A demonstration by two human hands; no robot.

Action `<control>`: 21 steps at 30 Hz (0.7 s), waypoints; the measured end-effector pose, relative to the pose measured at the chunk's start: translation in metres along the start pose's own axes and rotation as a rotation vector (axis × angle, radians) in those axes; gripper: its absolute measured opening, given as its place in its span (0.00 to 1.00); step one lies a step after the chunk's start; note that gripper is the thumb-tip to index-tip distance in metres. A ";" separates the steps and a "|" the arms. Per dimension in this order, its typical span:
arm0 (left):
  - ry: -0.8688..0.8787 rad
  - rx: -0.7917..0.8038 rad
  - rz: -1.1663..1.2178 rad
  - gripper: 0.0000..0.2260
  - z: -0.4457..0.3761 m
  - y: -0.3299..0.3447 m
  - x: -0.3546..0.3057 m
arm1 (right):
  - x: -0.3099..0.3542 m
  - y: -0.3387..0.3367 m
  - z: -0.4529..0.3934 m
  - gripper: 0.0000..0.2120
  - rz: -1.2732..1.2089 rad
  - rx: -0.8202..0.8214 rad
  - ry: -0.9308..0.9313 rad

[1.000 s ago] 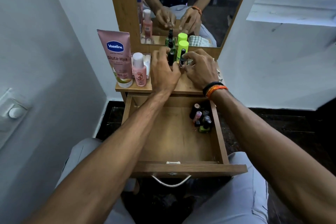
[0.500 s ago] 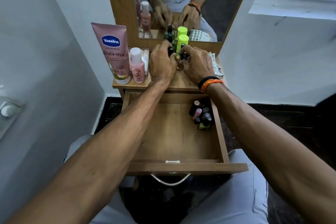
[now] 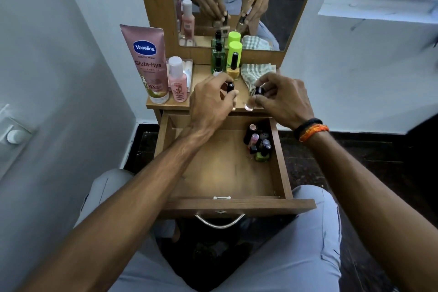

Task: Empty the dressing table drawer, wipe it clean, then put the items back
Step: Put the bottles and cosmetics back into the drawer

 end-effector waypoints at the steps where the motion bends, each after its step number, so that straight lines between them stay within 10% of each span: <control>1: -0.005 0.027 0.024 0.11 0.007 -0.002 -0.002 | 0.000 -0.003 0.010 0.13 0.001 0.023 -0.003; 21: -0.094 0.559 -0.001 0.08 0.106 0.035 -0.002 | -0.046 0.024 0.120 0.14 0.233 0.391 -0.057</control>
Point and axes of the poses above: each hand's wrist, its own z-axis away from the middle knuckle, its own y-axis out of the palm, x = y × z, the point moved 2 cm from there along -z, towards the middle knuckle, and after that the axes turned 3 degrees about -y, right-handed, at the moved point
